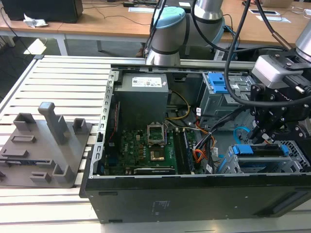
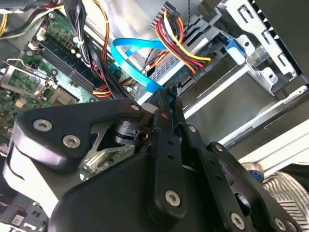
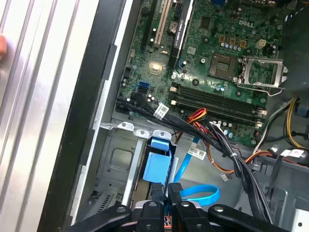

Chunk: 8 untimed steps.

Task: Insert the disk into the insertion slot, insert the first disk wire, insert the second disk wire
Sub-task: 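Insert the second disk wire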

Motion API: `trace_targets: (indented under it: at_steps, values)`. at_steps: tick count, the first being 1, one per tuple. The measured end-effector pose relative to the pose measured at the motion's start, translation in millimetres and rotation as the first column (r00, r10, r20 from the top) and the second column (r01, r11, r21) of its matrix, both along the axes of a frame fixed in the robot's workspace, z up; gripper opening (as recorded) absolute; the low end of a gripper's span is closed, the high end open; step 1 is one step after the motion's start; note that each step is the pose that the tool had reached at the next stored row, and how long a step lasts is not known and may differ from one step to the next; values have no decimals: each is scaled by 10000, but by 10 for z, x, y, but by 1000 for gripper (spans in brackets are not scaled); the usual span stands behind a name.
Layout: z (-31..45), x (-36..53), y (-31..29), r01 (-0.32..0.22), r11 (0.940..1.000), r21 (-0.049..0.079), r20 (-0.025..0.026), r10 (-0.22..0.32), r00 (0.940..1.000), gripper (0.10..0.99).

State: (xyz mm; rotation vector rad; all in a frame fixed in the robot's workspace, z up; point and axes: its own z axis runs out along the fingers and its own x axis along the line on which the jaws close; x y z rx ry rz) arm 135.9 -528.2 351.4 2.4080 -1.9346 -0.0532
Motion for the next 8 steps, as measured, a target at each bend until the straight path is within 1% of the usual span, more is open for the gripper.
trace_targets:
  at_steps: [5,6,7,8]
  values:
    - [-14,0,0,676,9977,-59,3,-676,9977,165]
    - [-19,1,0,972,9952,-86,5,-972,9953,165]
    - [-28,2,0,1319,9912,-110,8,-1319,9913,165]
    - [-37,21,0,1464,9891,-140,11,-1464,9892,165]
